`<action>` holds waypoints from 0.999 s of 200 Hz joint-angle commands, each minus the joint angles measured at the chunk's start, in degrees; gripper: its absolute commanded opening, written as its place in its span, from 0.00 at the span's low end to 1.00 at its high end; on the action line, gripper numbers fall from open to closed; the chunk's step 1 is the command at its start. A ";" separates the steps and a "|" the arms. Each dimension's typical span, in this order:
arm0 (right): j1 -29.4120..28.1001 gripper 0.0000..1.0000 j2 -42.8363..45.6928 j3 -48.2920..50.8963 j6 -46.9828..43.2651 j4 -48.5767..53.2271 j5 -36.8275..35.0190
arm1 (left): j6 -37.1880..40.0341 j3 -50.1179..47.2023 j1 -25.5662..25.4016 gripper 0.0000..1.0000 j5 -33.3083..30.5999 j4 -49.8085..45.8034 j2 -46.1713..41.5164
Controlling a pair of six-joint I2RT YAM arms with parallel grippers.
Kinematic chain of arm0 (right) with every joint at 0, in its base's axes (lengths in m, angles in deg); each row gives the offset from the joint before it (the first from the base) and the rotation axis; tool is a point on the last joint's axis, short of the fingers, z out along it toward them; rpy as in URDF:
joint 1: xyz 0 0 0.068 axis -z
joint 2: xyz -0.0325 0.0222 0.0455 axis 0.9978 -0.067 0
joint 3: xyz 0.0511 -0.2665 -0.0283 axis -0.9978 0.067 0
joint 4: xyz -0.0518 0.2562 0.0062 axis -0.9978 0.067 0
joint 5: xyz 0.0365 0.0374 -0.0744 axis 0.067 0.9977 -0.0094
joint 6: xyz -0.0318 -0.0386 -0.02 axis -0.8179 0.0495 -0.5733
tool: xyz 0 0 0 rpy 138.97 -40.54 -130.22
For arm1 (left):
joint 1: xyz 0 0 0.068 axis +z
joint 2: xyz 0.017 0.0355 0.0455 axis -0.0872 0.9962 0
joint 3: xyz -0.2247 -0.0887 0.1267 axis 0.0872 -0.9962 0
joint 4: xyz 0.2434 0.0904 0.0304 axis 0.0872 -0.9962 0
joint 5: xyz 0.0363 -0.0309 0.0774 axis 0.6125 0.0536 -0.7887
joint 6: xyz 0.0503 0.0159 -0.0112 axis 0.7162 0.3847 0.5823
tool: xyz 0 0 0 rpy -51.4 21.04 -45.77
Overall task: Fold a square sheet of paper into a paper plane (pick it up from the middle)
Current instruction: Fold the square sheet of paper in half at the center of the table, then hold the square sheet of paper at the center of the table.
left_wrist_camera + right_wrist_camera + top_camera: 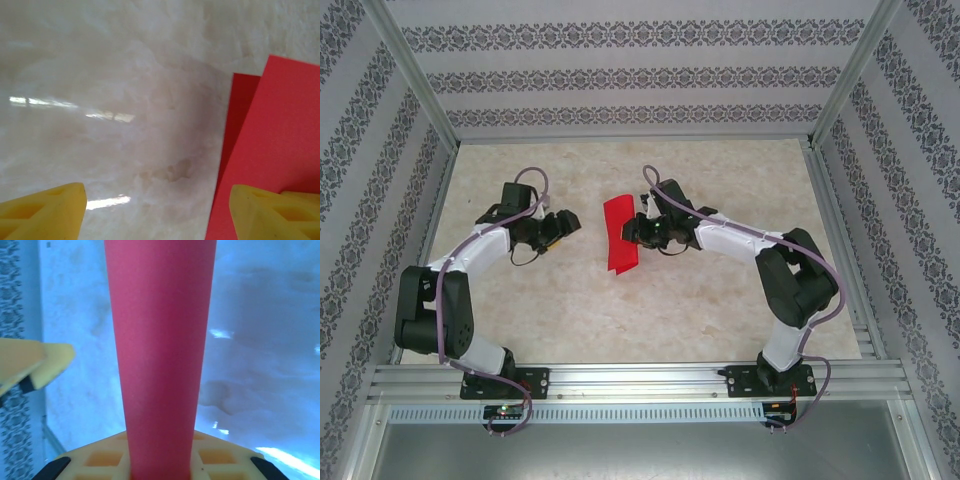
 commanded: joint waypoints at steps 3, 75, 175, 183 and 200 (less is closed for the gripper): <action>-0.24 0.27 -1.59 2.14 2.52 -7.09 4.43 | -3.64 -1.68 -2.97 0.75 3.43 7.90 0.87; 0.01 0.54 -5.93 -0.16 -6.97 7.74 -7.86 | -5.51 -1.91 -10.02 0.71 0.39 11.93 6.72; 2.72 0.61 -1.42 3.58 -8.02 6.74 -6.80 | -8.11 -3.48 -13.60 0.63 7.13 24.31 11.11; 2.90 0.61 -1.15 3.87 -7.85 6.42 -6.29 | -8.27 -3.46 -13.69 0.62 7.77 25.28 11.47; 3.17 0.60 -0.95 4.36 -7.60 5.87 -5.35 | -8.26 -3.37 -13.89 0.59 9.54 27.32 12.58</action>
